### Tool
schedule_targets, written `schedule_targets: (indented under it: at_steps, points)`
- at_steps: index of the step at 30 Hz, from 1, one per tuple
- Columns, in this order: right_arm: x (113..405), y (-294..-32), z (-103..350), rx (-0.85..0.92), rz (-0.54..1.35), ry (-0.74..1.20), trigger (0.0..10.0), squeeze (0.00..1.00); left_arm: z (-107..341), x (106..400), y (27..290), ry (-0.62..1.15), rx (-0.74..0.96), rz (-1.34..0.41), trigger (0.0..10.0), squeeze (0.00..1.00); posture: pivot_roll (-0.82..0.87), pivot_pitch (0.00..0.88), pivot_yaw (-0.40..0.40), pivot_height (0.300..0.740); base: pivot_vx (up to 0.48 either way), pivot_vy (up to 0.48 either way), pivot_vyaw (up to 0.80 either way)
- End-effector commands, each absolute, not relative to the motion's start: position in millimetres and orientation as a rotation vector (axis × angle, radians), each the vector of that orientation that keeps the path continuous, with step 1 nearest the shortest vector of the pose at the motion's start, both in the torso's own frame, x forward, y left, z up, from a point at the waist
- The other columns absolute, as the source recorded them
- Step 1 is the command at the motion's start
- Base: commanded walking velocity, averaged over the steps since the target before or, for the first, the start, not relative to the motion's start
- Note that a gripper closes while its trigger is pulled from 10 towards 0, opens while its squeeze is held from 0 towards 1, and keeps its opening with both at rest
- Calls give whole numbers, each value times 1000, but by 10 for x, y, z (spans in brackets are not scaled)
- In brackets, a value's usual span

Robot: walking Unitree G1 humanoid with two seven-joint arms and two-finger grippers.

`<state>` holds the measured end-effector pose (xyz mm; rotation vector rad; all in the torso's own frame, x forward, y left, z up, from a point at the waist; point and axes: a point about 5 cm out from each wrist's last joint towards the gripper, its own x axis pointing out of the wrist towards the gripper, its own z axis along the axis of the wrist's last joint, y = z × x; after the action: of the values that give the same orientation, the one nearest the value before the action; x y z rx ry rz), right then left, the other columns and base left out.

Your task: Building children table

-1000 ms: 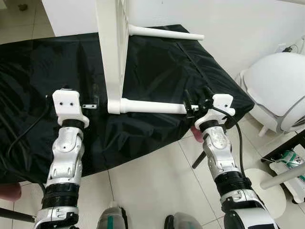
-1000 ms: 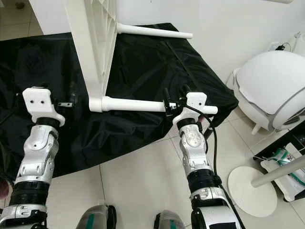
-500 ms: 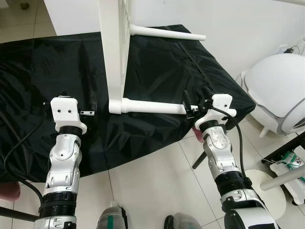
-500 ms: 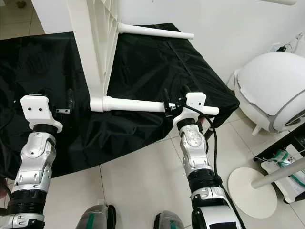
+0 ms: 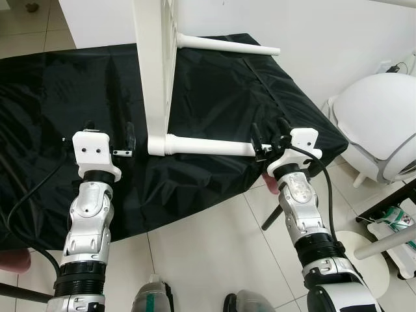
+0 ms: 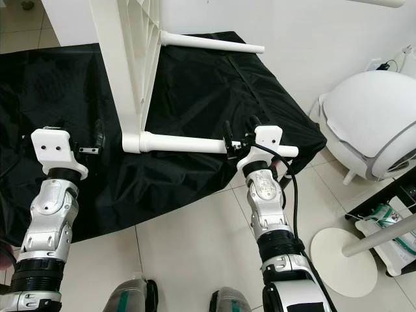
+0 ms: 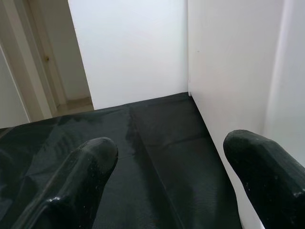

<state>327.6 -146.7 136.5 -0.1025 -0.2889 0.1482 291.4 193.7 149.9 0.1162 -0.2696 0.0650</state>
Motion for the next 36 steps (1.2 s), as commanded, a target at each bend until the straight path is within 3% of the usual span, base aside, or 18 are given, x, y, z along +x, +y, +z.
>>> schedule_targets:
  at_steps: [1, 13, 36]
  points:
    - [3262, -1476, 1300, -102, 148, -267, 10000, 0, 1436, 2900, 1910, -253, 112, 48, 10000, 0, 19, 0, -17, 740, 0, 0, 0]
    - [3181, -1530, 957, -118, 118, -157, 10000, 0, 1169, 2877, 1881, -177, 87, 59, 10000, 0, 16, 0, -16, 740, 0, 0, 0]
    - [3258, -1485, 1070, -132, 128, -208, 10000, 0, 1278, 2923, 1868, -228, 109, 49, 10000, 0, 28, 0, -24, 740, 0, 0, 0]
